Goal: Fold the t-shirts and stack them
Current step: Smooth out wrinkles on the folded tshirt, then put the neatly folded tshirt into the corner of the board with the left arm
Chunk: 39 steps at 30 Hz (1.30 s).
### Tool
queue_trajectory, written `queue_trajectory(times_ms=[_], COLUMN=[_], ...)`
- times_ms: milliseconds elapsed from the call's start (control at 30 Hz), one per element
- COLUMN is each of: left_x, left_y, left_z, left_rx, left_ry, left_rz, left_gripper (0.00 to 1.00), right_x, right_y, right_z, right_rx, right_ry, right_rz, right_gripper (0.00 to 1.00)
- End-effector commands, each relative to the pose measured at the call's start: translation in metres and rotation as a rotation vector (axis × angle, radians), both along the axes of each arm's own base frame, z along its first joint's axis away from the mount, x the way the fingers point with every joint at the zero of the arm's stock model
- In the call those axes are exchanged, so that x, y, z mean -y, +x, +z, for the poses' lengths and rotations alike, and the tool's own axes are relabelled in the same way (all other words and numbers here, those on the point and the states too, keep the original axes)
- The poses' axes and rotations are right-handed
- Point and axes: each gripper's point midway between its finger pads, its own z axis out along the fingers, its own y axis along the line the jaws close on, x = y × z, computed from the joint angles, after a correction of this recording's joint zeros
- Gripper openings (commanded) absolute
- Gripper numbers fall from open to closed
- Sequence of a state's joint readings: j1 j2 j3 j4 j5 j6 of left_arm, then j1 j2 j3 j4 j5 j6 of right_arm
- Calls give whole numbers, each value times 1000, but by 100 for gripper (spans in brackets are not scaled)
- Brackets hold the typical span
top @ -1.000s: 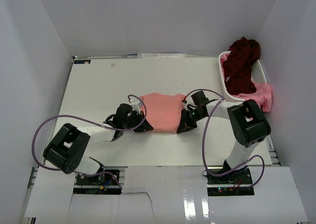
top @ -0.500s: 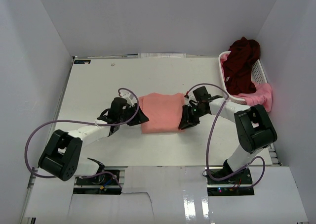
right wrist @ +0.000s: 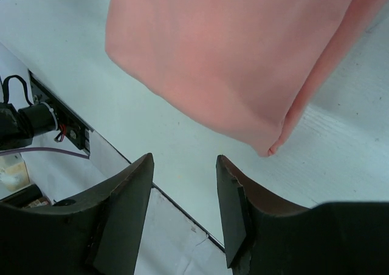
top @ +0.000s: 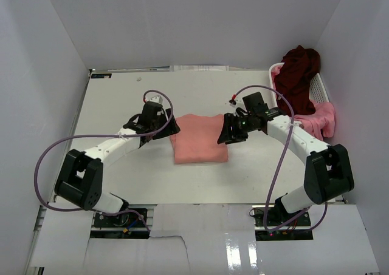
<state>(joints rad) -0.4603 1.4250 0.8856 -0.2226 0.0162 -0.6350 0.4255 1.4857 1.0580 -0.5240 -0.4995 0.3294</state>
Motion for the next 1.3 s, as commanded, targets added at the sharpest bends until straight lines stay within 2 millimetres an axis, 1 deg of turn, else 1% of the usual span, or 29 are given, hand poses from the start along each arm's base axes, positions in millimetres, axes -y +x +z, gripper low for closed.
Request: queue_trajectory(times_ms=[0, 33, 67, 167, 200, 267, 300, 333, 367, 433, 533, 667, 800, 933, 1000, 1067, 1100, 1133, 1167, 1233, 1267], left_x=[-23, -24, -26, -25, -23, -18, -17, -17, -10, -7, -4, -1, 6, 12, 8, 3, 0, -2, -2, -6, -7], left_y=[0, 1, 0, 1, 4, 2, 7, 8, 1, 3, 2, 5, 8, 9, 10, 12, 12, 13, 15, 17, 21], left_z=[-24, -27, -33, -42, -41, -48, -47, -49, -55, -62, -73, -79, -81, -87, -93, -95, -96, -97, -97, -103, -103], left_rx=[-53, -59, -75, -92, -80, -94, -74, -72, -97, -101, -128, -138, -142, -165, -178, -175, -175, -176, -172, -187, -187], left_ry=[133, 141, 149, 151, 138, 100, 74, 61, 25, 0, -4, -20, -52, -64, -49, -26, -17, -16, -17, -17, -16], left_rz=[72, 81, 89, 84, 80, 47, 45, 40, -1, -15, -27, -42, -63, -87, -77, -53, -41, -37, -35, -27, -22], left_gripper=[77, 78, 79, 80, 81, 80, 80, 80, 80, 80, 79, 78, 71, 59, 54, 40, 36, 28, 24, 14, 0], right_x=[1, 1, 2, 4, 4, 4, 4, 4, 4, 4, 5, 5, 6, 6, 7, 7, 7, 7, 7, 6, 6], right_y=[0, 1, 2, 2, 1, 1, 0, 0, -1, -1, -3, -5, -6, -7, -7, -8, -8, -9, -8, -8, -9], right_z=[19, 22, 24, 29, 31, 35, 37, 38, 39, 40, 40, 40, 37, 33, 32, 31, 32, 31, 32, 34, 35], right_rx=[26, 35, 41, 53, 55, 62, 68, 67, 69, 71, 72, 69, 65, 58, 57, 54, 56, 53, 56, 59, 60], right_ry=[14, 12, 10, 3, 4, 8, 12, 14, 17, 18, 20, 20, 16, 12, 12, 11, 13, 13, 14, 18, 20], right_rz=[2, 0, -3, -6, -6, -5, -3, -5, -5, -5, -4, -3, -3, 0, 0, 0, 1, 2, 2, 5, 6], right_gripper=[52, 52, 55, 58, 58, 59, 59, 59, 59, 59, 59, 59, 59, 59, 59, 59, 59, 59, 59, 59, 59])
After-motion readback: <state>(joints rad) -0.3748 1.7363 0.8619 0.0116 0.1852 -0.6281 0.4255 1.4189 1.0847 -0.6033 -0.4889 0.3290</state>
